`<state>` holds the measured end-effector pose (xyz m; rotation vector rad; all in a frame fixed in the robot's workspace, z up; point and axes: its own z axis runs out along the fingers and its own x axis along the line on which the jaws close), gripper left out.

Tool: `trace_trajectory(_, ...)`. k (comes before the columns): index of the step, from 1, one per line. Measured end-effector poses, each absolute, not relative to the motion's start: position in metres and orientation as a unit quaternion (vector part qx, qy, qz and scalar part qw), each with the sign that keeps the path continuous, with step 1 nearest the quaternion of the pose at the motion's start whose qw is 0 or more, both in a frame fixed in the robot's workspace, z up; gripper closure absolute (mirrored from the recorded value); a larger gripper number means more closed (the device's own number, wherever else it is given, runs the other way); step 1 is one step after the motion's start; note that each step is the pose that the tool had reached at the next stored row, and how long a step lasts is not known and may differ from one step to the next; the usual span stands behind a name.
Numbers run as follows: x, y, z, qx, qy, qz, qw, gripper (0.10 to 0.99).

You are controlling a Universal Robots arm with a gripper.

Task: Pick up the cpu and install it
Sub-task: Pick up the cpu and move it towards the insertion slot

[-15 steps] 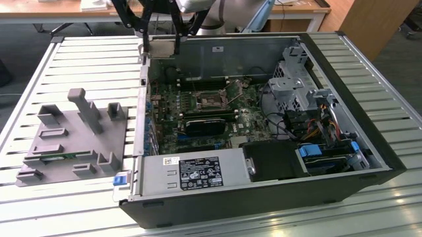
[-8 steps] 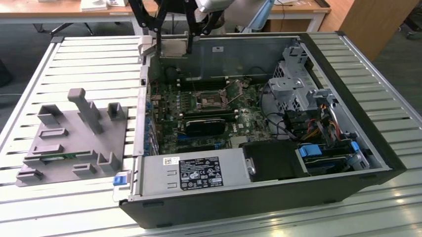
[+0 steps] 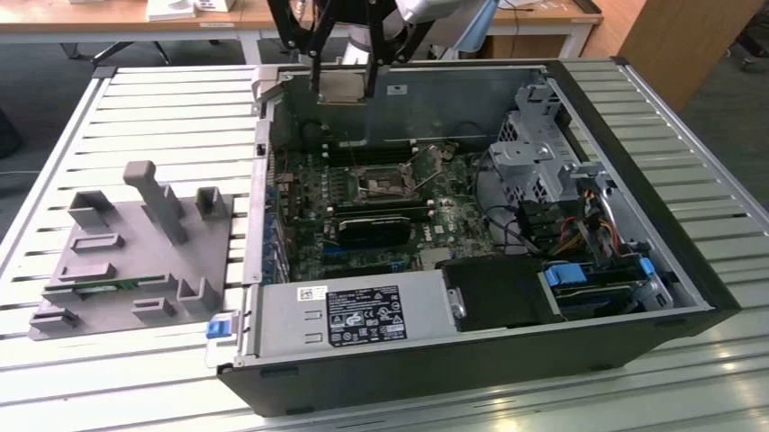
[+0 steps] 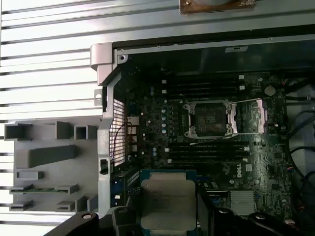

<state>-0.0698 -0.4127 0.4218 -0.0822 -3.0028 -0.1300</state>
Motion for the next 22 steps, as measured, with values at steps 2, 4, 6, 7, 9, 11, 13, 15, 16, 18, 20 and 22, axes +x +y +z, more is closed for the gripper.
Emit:
trace_trajectory(2,-0.062,-0.413,0.422,-0.027,-0.996,-0.043,0.068,0.545)
trace_trajectory(4,-0.056,-0.413,0.421,-0.027,-0.996,-0.043,0.068,0.545)
trace_trajectory(6,-0.055,-0.413,0.421,-0.027,-0.997,-0.043,0.064,0.545)
trace_trajectory(7,-0.055,-0.413,0.421,-0.027,-0.997,-0.043,0.059,0.545)
trace_trajectory(9,-0.055,-0.413,0.420,-0.026,-0.998,-0.044,0.043,0.545)
trace_trajectory(11,-0.055,-0.413,0.420,-0.025,-0.998,-0.044,0.025,0.545)
trace_trajectory(13,-0.055,-0.413,0.420,-0.024,-0.999,-0.045,0.007,0.545)
trace_trajectory(15,-0.055,-0.412,0.420,-0.022,-0.999,-0.045,-0.011,0.545)
trace_trajectory(16,-0.055,-0.412,0.420,-0.022,-0.999,-0.045,-0.020,0.545)
trace_trajectory(18,-0.055,-0.408,0.420,-0.021,-0.998,-0.046,-0.029,0.545)
trace_trajectory(20,-0.054,-0.402,0.419,-0.021,-0.998,-0.046,-0.029,0.545)
trace_trajectory(22,-0.050,-0.397,0.418,-0.021,-0.998,-0.045,-0.027,0.545)
